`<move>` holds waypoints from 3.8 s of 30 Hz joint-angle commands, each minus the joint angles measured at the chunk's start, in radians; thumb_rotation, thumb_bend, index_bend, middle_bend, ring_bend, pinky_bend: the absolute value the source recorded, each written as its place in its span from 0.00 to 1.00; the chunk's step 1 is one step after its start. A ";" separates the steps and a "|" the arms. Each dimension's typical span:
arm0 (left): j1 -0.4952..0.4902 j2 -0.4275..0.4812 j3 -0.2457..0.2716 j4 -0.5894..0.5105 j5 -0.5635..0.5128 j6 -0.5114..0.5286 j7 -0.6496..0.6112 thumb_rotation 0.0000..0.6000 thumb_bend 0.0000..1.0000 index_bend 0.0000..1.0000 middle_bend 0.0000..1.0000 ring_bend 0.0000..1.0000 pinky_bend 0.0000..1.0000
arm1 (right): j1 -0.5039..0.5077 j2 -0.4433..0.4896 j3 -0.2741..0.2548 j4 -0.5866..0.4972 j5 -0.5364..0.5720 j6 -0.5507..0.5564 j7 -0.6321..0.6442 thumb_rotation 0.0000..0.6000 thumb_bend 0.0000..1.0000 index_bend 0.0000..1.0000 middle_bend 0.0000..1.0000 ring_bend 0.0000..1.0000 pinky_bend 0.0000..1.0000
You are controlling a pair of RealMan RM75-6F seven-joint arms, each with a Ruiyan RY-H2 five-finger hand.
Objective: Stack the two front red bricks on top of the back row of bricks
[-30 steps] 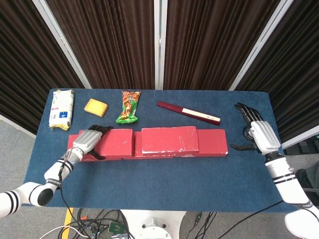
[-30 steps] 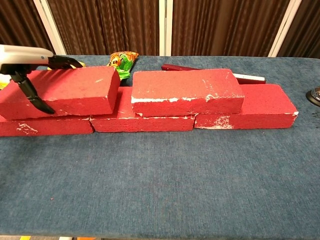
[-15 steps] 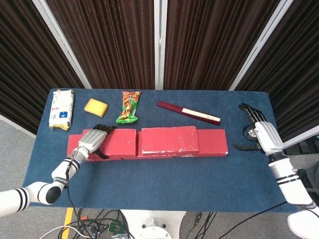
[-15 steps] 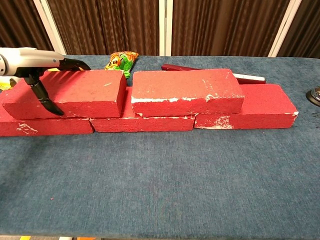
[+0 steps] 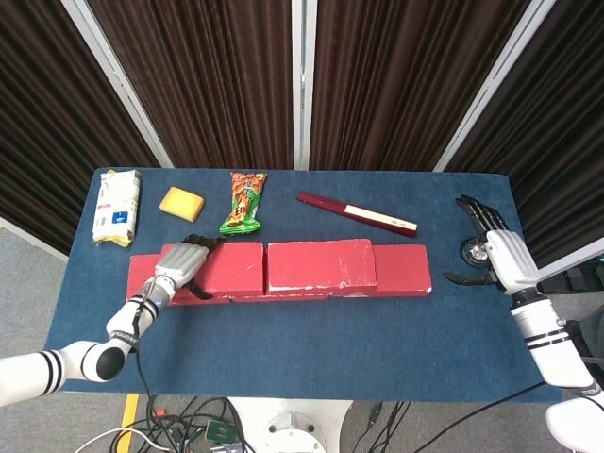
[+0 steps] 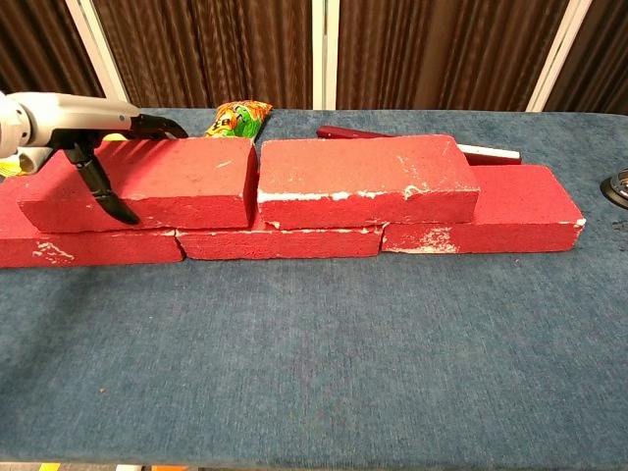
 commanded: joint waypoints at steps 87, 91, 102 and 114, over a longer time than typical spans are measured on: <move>-0.053 -0.026 0.044 -0.081 -0.159 0.128 0.117 1.00 0.06 0.00 0.21 0.07 0.06 | -0.003 -0.013 0.000 0.049 0.003 -0.024 0.057 1.00 0.00 0.00 0.00 0.00 0.00; -0.054 -0.028 0.044 -0.079 -0.162 0.125 0.118 1.00 0.06 0.00 0.21 0.07 0.06 | -0.002 -0.016 -0.001 0.054 0.005 -0.028 0.059 1.00 0.00 0.00 0.00 0.00 0.00; -0.056 -0.034 0.037 -0.070 -0.161 0.114 0.105 1.00 0.05 0.00 0.20 0.07 0.06 | -0.006 -0.019 -0.002 0.063 0.008 -0.028 0.068 1.00 0.00 0.00 0.00 0.00 0.00; -0.059 -0.026 0.040 -0.077 -0.163 0.096 0.099 1.00 0.03 0.00 0.12 0.03 0.05 | -0.006 -0.022 0.000 0.068 0.009 -0.029 0.073 1.00 0.00 0.00 0.00 0.00 0.00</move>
